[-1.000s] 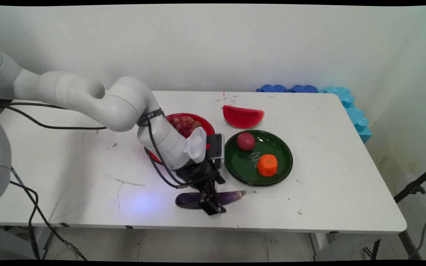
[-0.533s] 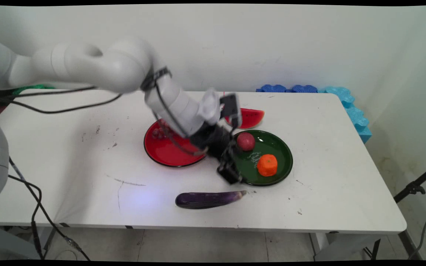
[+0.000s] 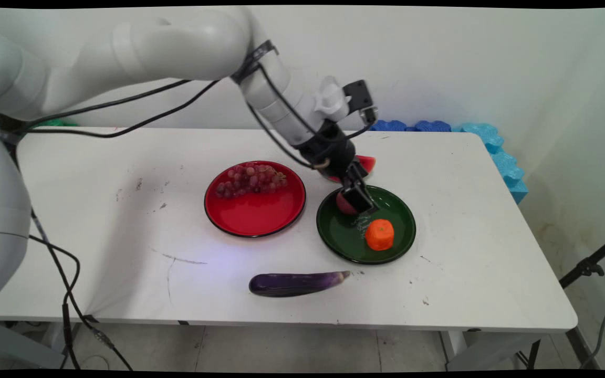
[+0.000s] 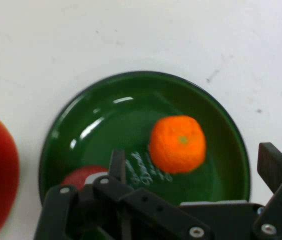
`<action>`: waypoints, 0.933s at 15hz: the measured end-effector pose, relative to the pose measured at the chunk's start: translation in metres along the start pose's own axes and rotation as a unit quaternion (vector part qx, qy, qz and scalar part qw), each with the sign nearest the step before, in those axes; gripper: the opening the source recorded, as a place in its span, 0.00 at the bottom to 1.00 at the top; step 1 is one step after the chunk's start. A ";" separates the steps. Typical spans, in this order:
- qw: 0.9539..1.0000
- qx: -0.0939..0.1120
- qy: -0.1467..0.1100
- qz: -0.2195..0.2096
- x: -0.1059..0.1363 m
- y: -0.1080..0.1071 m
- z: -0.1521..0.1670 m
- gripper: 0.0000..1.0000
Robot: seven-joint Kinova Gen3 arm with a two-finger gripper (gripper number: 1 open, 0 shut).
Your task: Pick up the mandarin from the green plate
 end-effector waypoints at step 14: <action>0.997 -0.035 -0.066 -0.029 0.017 -0.018 0.104 1.00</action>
